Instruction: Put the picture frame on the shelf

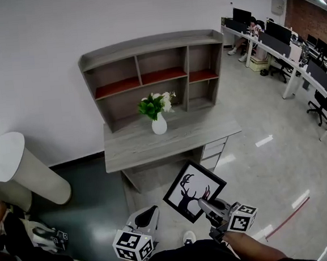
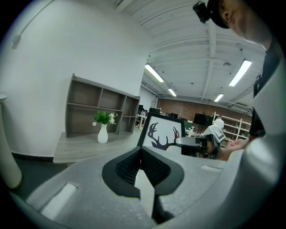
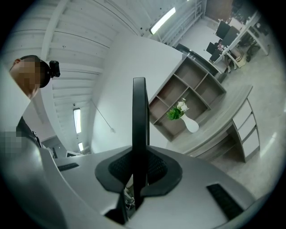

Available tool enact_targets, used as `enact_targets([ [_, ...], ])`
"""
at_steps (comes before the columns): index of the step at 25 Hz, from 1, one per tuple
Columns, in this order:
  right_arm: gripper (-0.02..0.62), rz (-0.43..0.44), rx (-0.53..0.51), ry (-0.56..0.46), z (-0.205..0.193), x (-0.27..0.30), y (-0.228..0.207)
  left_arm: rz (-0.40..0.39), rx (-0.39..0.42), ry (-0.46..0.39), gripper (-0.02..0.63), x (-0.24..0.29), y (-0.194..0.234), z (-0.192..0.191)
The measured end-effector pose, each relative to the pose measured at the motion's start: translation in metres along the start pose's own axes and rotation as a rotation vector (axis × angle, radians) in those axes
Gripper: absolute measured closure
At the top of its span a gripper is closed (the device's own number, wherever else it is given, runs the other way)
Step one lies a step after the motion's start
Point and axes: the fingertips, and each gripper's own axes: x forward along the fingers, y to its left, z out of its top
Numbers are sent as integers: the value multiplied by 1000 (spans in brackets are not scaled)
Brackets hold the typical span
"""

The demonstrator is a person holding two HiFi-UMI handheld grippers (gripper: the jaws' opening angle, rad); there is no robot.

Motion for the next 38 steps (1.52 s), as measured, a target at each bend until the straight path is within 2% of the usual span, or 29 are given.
enact_targets([
  [8, 550, -7, 18, -13, 27, -5, -42, 1, 37, 4, 597, 49, -7, 21],
  [18, 550, -34, 60, -31, 39, -6, -65, -5, 43, 34, 597, 78, 3, 29],
  [22, 549, -46, 61, -30, 40, 3, -75, -18, 35, 36, 597, 92, 16, 28],
  [29, 551, -65, 37, -21, 57, 32, -86, -62, 33, 4, 597, 120, 37, 49],
  [38, 550, -101, 83, -17, 80, 96, -120, -64, 4, 3, 597, 157, 109, 65],
])
